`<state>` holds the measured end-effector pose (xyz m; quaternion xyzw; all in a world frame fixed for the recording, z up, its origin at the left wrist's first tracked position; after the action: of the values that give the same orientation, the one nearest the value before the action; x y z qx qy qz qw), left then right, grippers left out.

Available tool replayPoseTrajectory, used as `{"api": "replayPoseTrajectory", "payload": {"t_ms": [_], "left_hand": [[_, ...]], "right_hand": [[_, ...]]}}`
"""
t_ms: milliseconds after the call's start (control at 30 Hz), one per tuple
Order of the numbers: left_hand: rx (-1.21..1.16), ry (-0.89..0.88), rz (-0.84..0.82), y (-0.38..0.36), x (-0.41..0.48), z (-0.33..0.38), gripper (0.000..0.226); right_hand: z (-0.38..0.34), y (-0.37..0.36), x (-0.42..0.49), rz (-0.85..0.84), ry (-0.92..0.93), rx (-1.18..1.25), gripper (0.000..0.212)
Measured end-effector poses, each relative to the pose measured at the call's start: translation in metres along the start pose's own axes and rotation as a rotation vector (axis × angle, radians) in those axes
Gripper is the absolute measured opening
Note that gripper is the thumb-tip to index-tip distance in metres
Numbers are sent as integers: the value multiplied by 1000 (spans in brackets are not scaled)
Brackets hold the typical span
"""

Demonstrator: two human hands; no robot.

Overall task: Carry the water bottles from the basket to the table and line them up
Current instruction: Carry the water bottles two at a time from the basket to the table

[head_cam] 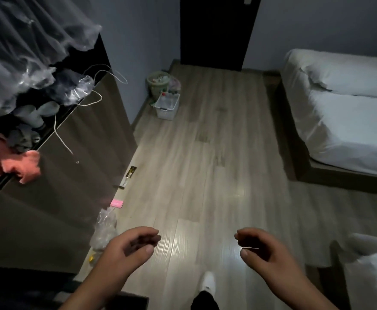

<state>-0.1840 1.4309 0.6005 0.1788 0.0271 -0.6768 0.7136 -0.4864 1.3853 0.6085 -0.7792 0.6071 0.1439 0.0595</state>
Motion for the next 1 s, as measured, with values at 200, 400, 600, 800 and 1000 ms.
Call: {"api": "replayPoseTrajectory", "payload": {"t_ms": [200, 400, 600, 800, 1000], "left_hand": [[-28, -22, 85, -3, 49, 42, 65], [-96, 49, 257, 34, 70, 42, 89], [-161, 78, 324, 63, 132, 39, 82], [-160, -21, 453, 98, 235, 62, 47], [-81, -48, 319, 104, 346, 97, 39]], "right_hand": [[-45, 13, 89, -149, 80, -57, 49], [-79, -15, 160, -299, 98, -58, 31], [-100, -33, 244, -351, 100, -86, 40], [-134, -28, 343, -303, 104, -119, 53], [-169, -1, 423, -165, 107, -47, 33]]}}
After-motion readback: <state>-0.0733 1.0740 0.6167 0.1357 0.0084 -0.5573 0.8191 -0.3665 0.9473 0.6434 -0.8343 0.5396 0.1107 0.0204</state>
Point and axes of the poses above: each hand's wrist, its own x-axis towards the middle knuckle, its own y-axis out of the back of the hand, z = x × y, the point moved 7 cm from there along x, towards the middle knuckle, and after that the axes turned 9 degrees about x, right-handed, at the moved point
